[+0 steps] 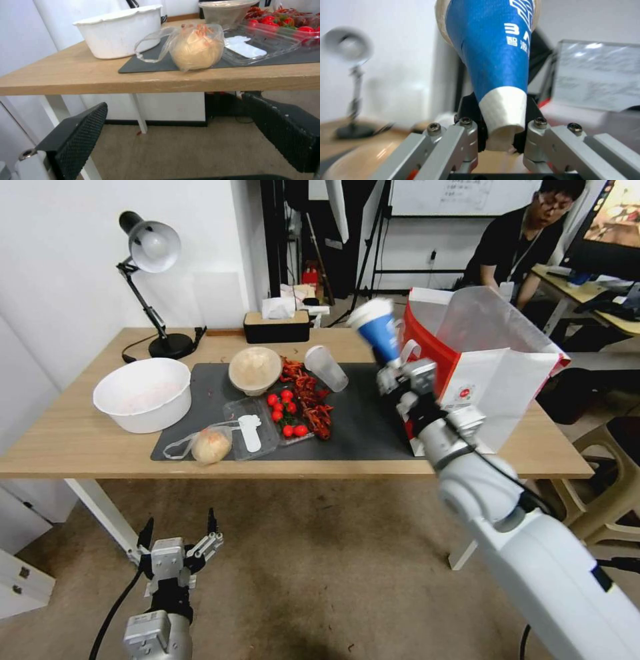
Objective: Pick up the trash from the table and place it into the takeout bag.
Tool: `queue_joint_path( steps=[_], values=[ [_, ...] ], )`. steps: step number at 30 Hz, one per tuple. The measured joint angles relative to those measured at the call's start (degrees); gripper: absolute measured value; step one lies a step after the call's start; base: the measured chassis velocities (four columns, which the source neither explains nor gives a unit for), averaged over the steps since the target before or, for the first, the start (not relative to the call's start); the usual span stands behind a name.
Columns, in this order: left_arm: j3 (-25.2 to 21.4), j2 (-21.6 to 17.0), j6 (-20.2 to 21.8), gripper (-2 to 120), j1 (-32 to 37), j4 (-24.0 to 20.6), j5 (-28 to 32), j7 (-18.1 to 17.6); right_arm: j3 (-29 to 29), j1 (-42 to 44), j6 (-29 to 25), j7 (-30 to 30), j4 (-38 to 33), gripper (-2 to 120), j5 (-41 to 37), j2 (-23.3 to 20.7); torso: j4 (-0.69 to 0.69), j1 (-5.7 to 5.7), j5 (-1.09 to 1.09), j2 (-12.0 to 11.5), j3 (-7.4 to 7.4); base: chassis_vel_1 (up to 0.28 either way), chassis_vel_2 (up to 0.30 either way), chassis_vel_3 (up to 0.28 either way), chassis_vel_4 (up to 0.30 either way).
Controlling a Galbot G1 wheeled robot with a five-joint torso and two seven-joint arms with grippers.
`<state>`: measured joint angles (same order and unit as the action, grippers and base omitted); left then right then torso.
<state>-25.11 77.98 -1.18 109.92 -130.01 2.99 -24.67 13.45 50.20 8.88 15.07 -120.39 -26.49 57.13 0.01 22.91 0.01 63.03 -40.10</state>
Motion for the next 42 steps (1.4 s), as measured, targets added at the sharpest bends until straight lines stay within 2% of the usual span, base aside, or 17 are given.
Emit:
queue_joint_path(
  steps=[2, 3, 4, 7, 13, 17, 18, 20, 22, 25, 26, 29, 30, 33, 34, 42],
  values=[
    [0.06, 0.03, 0.00, 100, 0.00, 0.00, -0.09, -0.01, 2.15, -1.33, 1.73, 3.90, -0.56, 13, -1.64, -1.12, 0.00, 0.00, 0.02, 0.00, 0.00, 0.000, 0.000, 0.000, 0.000],
    [0.06, 0.03, 0.00, 100, 0.00, 0.00, -0.09, -0.01, 2.15, -1.33, 1.73, 3.90, -0.56, 13, -1.64, -1.12, 0.00, 0.00, 0.02, 0.00, 0.00, 0.000, 0.000, 0.000, 0.000],
    [0.09, 0.06, 0.00, 100, -0.01, 0.00, -0.16, -0.01, 3.23, -2.49, 3.40, 7.18, -0.66, 13, -3.02, -2.34, -0.01, 0.00, -0.01, 0.00, 0.00, 0.000, 0.000, 0.000, 0.000],
    [0.22, 0.22, 0.00, 100, 0.04, 0.12, -0.33, -0.01, 5.06, -4.49, 6.98, 11.87, 0.24, 13, -5.93, -5.25, 0.00, 0.02, 0.00, 0.00, 0.00, 0.000, 0.000, 0.000, 0.000],
    [0.16, 0.23, 0.00, 100, 0.35, 0.05, -0.44, 0.03, 5.98, -4.18, 12.31, 14.94, 1.28, 14, -8.15, -6.91, -0.01, 0.01, 0.00, 0.00, 0.00, 0.000, 0.000, 0.000, 0.000],
    [-0.10, 0.09, -0.09, 100, 0.43, -0.18, -0.50, 0.03, 6.02, -3.79, 12.44, 14.95, 2.32, 27, -7.80, -6.36, -0.01, 0.01, 0.00, 0.00, 0.00, 0.000, 0.000, 0.000, 0.000],
    [-0.10, 0.09, -0.09, 100, 0.43, -0.18, -0.50, 0.03, 6.02, -3.79, 12.44, 14.95, 2.32, 27, -7.80, -6.36, -0.01, 0.01, 0.00, 0.00, 0.00, 0.000, 0.000, 0.000, 0.000],
    [-0.23, 0.27, -0.19, 100, 0.82, -0.99, -1.05, 0.11, 5.77, -4.00, 12.58, 14.91, 2.80, 39, -7.50, -5.89, -0.01, 0.01, 0.00, 0.00, 0.00, 0.000, 0.000, 0.000, 0.000],
    [-0.23, 0.31, -0.19, 100, 0.85, -1.10, -1.09, 0.12, 5.66, -4.09, 12.64, 14.89, 2.88, 42, -7.43, -5.81, 0.00, 0.01, 0.00, 0.00, 0.00, 0.000, 0.000, 0.000, 0.000],
    [-0.29, 0.35, -0.20, 100, 0.71, -0.99, -1.12, -0.12, 5.18, -4.31, 13.08, 14.55, 3.10, 59, -6.87, -5.27, 0.00, 0.01, -0.02, 0.00, 0.00, 0.000, 0.000, 0.000, 0.000],
    [-0.29, 0.35, -0.20, 100, 0.71, -0.99, -1.12, -0.12, 5.18, -4.31, 13.08, 14.55, 3.10, 59, -6.87, -5.27, 0.00, 0.01, -0.02, 0.00, 0.00, 0.000, 0.000, 0.000, 0.000],
    [-0.29, 0.35, -0.23, 100, 0.83, -0.96, -1.12, -0.27, 4.86, -4.02, 13.21, 14.21, 3.12, 75, -6.38, -4.99, -0.01, 0.01, -0.01, 0.00, 0.00, 0.000, 0.000, 0.000, 0.000],
    [-0.29, 0.35, -0.23, 100, 0.83, -0.96, -1.12, -0.27, 4.86, -4.02, 13.21, 14.21, 3.12, 75, -6.38, -4.99, -0.01, 0.01, -0.01, 0.00, 0.00, 0.000, 0.000, 0.000, 0.000],
    [-0.32, 0.31, -0.23, 100, 0.72, -0.96, -1.11, -0.30, 4.76, -3.93, 13.05, 13.84, 3.12, 84, -6.19, -4.95, -0.01, 0.01, -0.01, 0.00, 0.00, 0.000, 0.000, 0.000, 0.000],
    [-0.32, 0.27, -0.22, 100, 0.65, -0.96, -1.08, -0.31, 4.72, -3.83, 12.98, 13.61, 3.03, 92, -6.15, -4.95, -0.01, 0.01, -0.01, 0.00, 0.00, 0.000, 0.000, 0.000, 0.000],
    [-0.54, 0.00, -0.12, 100, 0.55, -1.07, -0.84, -0.33, 4.60, -4.11, 10.50, 10.56, -0.09, 100, -8.56, -5.61, 0.00, 0.00, -0.02, 0.00, 0.00, 0.000, 0.000, 0.000, 0.000]
  ],
)
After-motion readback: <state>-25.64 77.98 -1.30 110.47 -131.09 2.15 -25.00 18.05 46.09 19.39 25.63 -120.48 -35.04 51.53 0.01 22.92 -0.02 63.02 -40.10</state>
